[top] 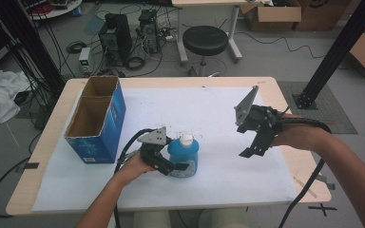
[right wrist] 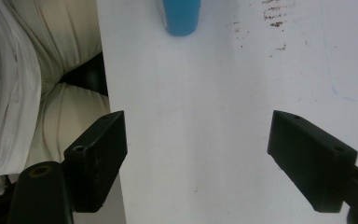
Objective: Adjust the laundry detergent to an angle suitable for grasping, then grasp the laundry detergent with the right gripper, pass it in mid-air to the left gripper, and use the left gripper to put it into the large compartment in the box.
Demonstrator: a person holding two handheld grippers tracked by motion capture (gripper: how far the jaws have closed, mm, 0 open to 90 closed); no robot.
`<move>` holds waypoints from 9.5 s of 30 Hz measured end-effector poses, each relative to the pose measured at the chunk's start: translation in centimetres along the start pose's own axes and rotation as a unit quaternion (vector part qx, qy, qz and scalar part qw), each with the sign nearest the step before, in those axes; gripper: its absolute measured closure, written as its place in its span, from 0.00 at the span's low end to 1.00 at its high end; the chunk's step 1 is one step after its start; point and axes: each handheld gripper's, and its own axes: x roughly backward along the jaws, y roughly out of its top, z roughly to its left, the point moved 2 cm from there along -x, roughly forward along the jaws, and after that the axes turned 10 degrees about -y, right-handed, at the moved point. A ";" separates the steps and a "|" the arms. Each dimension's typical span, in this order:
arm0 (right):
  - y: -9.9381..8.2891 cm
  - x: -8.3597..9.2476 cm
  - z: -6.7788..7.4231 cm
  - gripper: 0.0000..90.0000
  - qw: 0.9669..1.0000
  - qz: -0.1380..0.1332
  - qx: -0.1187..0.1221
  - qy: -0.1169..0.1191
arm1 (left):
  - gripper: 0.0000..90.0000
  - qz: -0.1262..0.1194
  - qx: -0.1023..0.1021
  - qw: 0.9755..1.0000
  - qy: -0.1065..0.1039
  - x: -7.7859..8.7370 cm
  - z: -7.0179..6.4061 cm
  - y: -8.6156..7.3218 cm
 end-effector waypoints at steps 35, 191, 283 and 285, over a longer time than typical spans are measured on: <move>-1.0 -0.8 -0.9 0.21 1.000 -0.021 0.003 0.006 | 0.18 0.160 -0.005 0.981 0.107 9.6 -2.0 6.5; 1.7 -6.0 0.0 0.20 0.979 -0.202 -0.011 0.033 | 0.20 0.345 0.000 0.931 0.119 7.6 12.5 15.4; 4.8 -15.6 4.4 0.22 0.923 -0.378 -0.069 0.019 | 0.20 0.337 0.000 0.934 0.122 7.2 12.4 15.2; 4.9 -15.9 4.4 0.23 0.921 -0.382 -0.073 0.023 | 0.20 0.337 0.001 0.934 0.123 7.2 12.4 15.2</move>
